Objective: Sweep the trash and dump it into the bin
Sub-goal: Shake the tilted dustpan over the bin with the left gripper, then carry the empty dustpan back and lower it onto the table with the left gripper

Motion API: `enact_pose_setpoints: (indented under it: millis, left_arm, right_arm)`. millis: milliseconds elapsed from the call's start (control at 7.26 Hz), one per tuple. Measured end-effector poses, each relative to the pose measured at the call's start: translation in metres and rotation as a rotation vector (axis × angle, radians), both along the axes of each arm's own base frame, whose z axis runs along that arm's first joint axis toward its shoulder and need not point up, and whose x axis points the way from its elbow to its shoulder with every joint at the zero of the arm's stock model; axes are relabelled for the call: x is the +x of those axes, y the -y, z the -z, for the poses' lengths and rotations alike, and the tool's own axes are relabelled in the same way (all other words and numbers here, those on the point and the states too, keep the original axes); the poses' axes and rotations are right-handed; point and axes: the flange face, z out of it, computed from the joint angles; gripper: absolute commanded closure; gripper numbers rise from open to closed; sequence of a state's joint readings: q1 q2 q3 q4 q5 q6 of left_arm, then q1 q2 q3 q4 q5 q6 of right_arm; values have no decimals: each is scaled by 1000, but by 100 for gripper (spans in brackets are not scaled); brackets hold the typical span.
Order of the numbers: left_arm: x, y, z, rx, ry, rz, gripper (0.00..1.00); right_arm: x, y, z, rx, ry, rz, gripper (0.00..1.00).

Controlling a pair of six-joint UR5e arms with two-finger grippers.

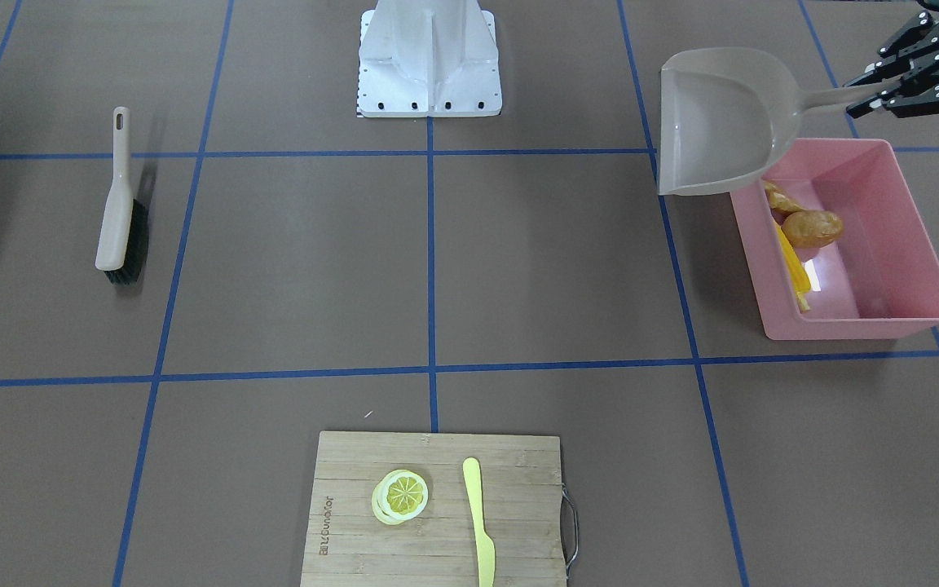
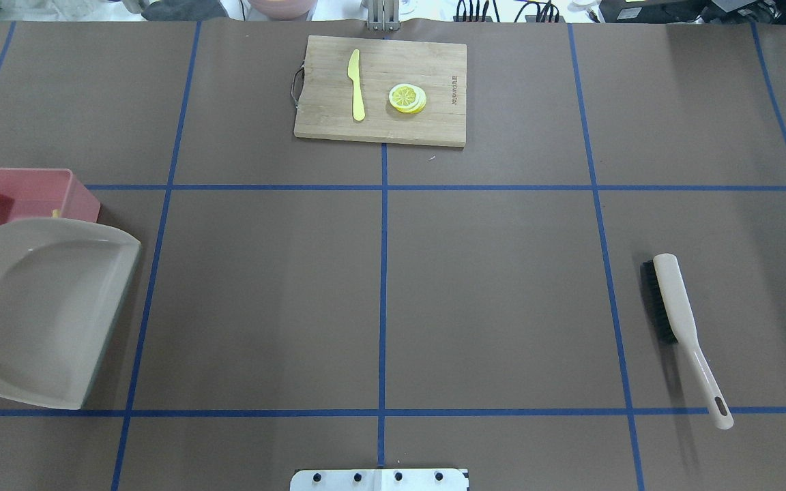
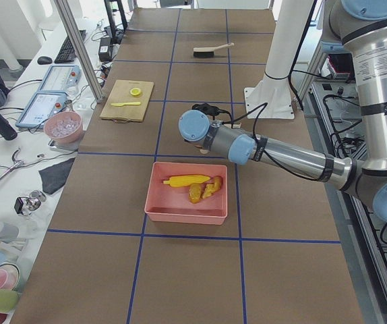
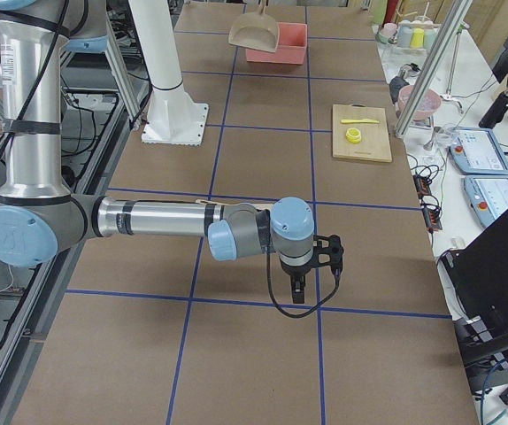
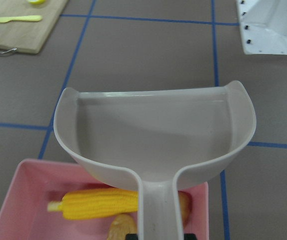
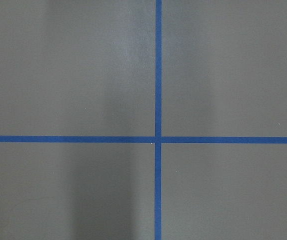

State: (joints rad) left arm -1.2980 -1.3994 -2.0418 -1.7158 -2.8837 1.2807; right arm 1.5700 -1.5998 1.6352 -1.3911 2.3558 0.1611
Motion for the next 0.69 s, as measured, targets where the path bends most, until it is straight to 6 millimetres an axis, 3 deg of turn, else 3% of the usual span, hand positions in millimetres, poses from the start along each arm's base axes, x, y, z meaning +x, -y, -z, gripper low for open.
enact_pose_setpoints:
  millis: [413, 688]
  left_arm:
    - [85, 72, 44, 109, -18, -116, 100]
    - [119, 116, 51, 69, -8, -131, 100]
  right_arm:
    - [-1, 12, 10, -46, 0, -6, 0]
    - [-1, 13, 10, -53, 0, -10, 0]
